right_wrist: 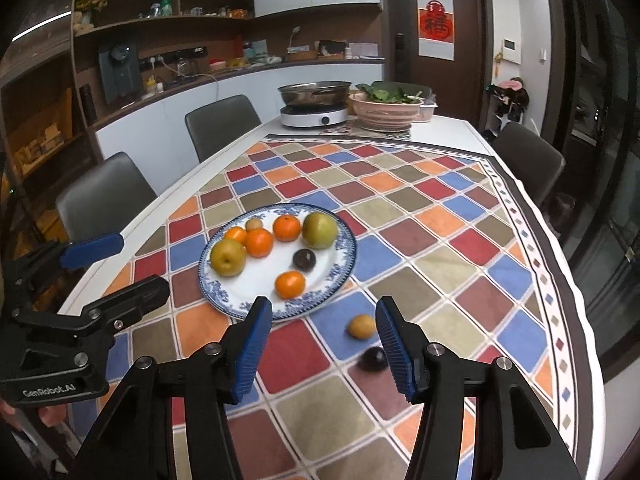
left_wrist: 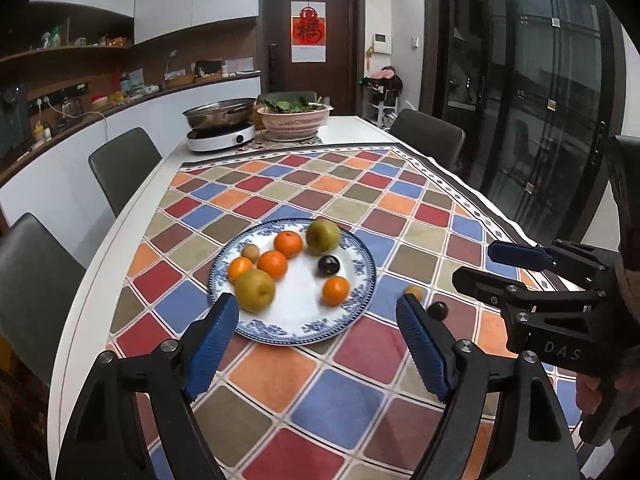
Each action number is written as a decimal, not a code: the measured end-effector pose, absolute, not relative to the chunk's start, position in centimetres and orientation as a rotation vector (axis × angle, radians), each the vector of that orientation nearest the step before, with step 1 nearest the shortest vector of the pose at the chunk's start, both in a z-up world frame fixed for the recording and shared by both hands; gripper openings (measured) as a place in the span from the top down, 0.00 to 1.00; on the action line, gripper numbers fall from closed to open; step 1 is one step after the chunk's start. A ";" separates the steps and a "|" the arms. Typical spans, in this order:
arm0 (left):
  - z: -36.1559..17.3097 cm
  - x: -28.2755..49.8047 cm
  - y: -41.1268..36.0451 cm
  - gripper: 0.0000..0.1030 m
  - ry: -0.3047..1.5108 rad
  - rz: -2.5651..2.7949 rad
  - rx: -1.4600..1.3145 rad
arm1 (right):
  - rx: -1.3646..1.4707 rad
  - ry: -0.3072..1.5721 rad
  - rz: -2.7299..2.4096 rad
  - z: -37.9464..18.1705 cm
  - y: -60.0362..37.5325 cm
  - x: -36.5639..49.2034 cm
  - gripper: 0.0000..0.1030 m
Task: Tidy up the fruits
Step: 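Withdraw both tools toward the brown fruit and the last dark plum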
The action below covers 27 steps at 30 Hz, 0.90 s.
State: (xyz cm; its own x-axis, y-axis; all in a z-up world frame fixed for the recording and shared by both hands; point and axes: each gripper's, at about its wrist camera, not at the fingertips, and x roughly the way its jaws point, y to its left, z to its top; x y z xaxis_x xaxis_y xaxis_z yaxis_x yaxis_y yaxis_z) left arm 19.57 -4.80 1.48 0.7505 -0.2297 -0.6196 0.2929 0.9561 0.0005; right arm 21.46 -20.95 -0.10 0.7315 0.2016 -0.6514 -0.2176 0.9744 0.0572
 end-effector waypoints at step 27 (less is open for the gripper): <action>-4.0 22.3 -10.7 0.22 0.683 -0.479 0.283 | -0.041 0.854 0.220 -7.5 -24.4 23.5 0.47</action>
State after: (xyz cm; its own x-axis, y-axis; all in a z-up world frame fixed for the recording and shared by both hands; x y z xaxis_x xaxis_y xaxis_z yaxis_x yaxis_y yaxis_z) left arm 22.29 -10.73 -4.04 0.6739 -0.3290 -0.6615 0.5103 0.8548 0.0947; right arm 23.48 -24.37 -7.47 0.6355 0.1759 -0.7518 -0.2088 0.9766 0.0520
